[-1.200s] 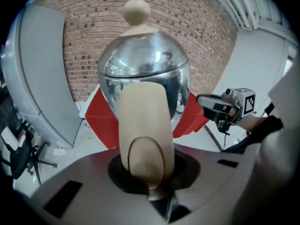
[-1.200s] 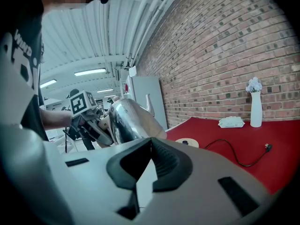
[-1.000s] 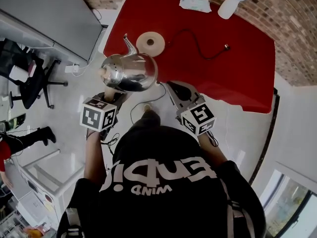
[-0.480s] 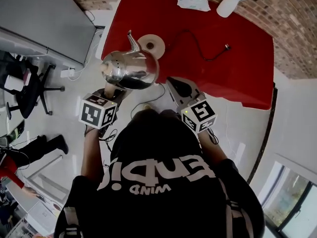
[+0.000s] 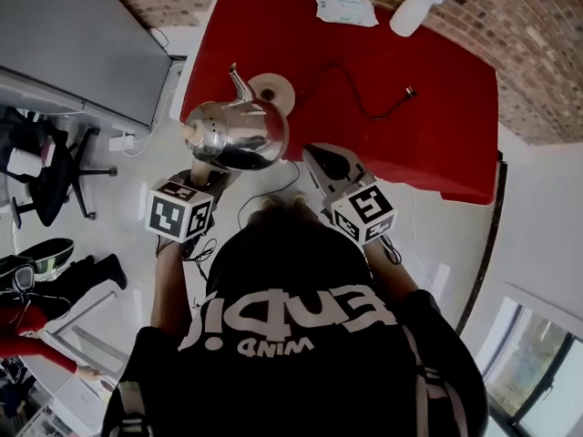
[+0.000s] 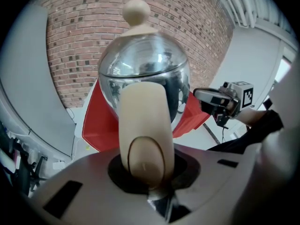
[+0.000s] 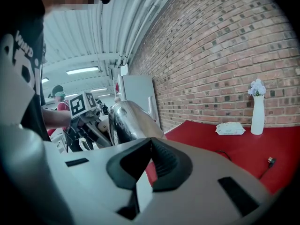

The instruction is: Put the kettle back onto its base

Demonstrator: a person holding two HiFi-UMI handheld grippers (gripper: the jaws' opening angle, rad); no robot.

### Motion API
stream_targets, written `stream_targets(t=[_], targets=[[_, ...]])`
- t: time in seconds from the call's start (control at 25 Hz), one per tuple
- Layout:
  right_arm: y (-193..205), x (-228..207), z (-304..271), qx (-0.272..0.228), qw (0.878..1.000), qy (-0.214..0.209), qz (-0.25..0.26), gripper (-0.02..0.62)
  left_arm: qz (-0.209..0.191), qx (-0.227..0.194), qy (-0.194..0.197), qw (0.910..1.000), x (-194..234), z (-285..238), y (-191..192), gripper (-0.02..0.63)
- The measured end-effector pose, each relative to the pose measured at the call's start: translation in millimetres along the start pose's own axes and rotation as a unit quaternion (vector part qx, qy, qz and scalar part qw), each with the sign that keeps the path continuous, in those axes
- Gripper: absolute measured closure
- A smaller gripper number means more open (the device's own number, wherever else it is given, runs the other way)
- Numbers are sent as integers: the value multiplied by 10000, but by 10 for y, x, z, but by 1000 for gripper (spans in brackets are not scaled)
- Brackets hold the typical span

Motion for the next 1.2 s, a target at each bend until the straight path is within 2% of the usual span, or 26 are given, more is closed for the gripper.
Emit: stream_targets(t=[0.36,0.88,1.2], targets=[[-23,-79,-118,-54,10000,-58,32,573,28,-23,-44,10000,50,-63,-20,552],[-57,-250,-250,-30,9998,-207,34,574,86,-83,-61,9999,193,-208,-330,552],[-75,-275,-273,-45,9996,-266,40,572,-40,-58,-125,9999,424,-301,-606,552]])
Point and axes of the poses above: the fingertips, and each gripper's own axes: z backward along the fingers, x to its left, y out of its underside, the point moved 3 cm from there along z, backward along the fingers, and after that the axes turned 13 degrees about y, right-handed, at the moved point
